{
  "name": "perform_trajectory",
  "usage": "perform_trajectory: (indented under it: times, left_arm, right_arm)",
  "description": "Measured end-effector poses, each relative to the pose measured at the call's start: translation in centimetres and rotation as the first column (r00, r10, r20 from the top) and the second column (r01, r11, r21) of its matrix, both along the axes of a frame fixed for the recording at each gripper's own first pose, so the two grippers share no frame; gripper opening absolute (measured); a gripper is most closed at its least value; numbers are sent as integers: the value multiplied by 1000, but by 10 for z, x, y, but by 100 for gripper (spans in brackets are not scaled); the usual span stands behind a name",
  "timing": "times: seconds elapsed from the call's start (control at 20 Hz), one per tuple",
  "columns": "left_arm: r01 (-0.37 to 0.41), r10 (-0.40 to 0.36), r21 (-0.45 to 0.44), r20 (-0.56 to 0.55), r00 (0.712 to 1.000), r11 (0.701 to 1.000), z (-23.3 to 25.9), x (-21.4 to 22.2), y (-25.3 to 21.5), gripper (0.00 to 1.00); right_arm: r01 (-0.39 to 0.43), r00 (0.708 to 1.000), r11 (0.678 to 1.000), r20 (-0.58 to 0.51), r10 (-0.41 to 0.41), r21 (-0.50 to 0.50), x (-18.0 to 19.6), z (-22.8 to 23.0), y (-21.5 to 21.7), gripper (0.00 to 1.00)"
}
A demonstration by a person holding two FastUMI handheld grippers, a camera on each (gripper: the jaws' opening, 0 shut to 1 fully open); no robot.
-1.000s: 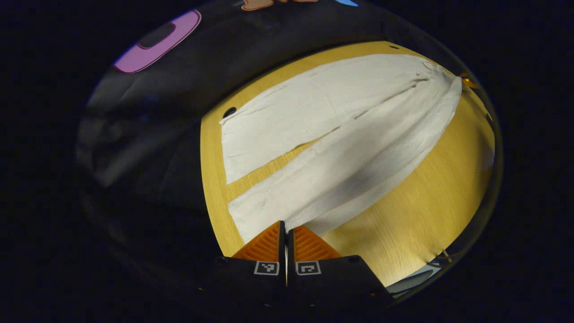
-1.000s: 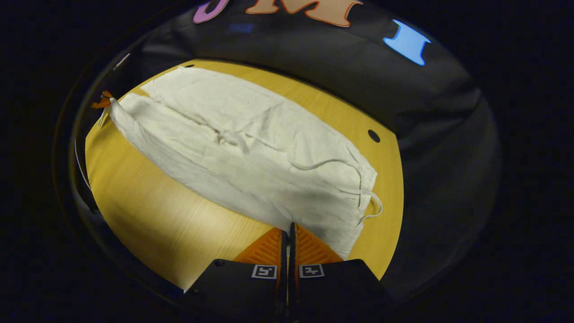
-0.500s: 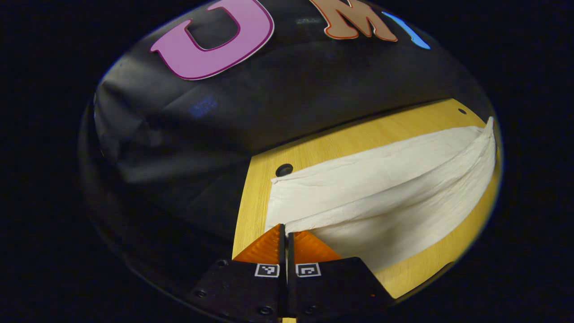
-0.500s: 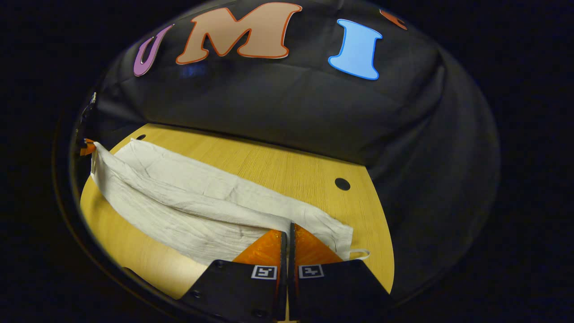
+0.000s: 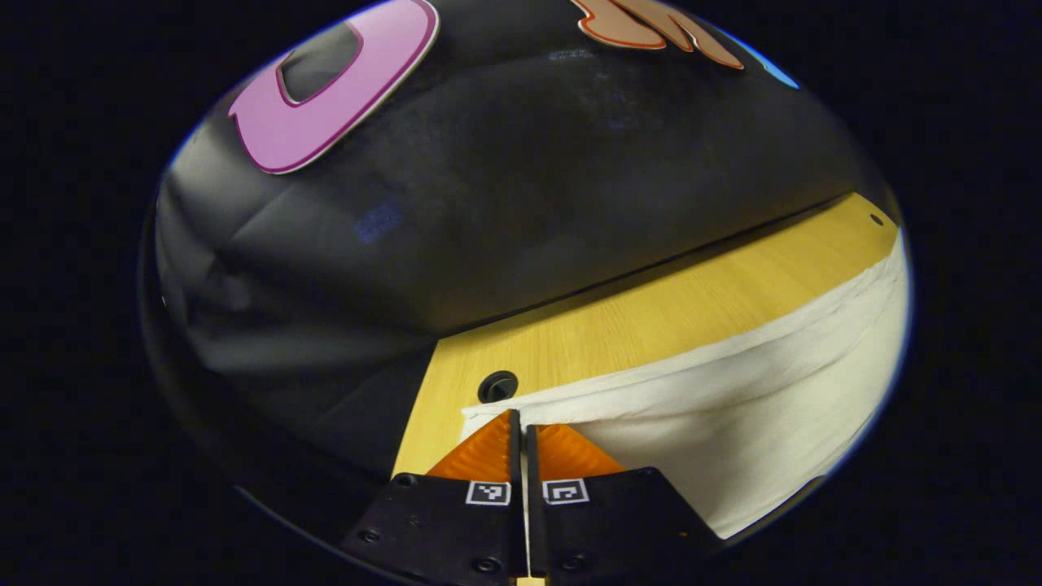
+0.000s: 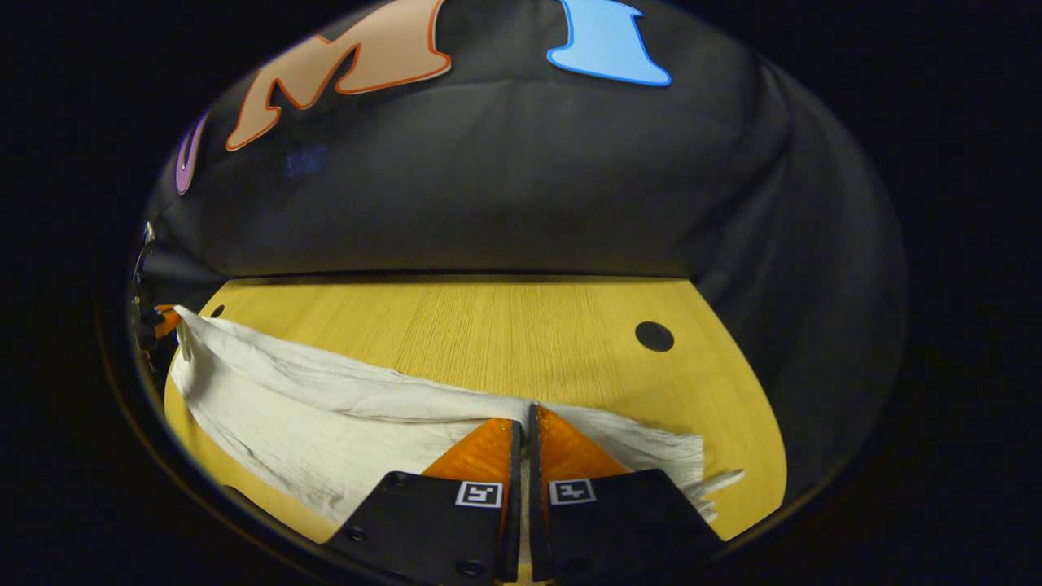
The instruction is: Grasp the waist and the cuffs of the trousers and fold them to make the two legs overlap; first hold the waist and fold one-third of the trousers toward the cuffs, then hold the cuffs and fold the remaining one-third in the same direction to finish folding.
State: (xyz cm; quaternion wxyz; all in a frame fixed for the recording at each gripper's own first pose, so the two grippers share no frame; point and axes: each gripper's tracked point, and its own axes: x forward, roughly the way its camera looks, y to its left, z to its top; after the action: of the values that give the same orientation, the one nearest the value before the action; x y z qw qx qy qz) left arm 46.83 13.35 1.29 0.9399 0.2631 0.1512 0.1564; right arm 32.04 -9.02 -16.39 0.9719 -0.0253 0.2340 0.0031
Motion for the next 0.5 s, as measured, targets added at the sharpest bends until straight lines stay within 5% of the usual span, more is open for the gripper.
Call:
perform_trajectory:
  times: [0.1, 0.2, 0.3, 0.35, 0.5]
  left_arm:
    - [-12, 14, -43, 26, 1000, 999, -10, 8, -1, 10]
    - [-19, 24, -84, 59, 998, 996, -15, 11, -3, 53]
    - [-27, 43, -134, 112, 993, 991, -6, 3, -8, 96]
    - [-22, 45, -167, 132, 990, 986, -1, 2, -11, 96]
    - [-10, 57, -247, 182, 982, 969, 8, -1, -13, 97]
  right_arm:
    - [6, 1000, 999, -12, -5, 36, 8, -10, 2, 11]
    - [18, 1000, 997, -17, -17, 72, 10, -10, 2, 16]
    - [30, 999, 993, -16, -28, 116, 8, -7, 1, 67]
    - [38, 999, 990, -10, -37, 134, 3, -1, -2, 92]
    - [85, 996, 982, 18, -90, 169, -16, 17, -29, 96]
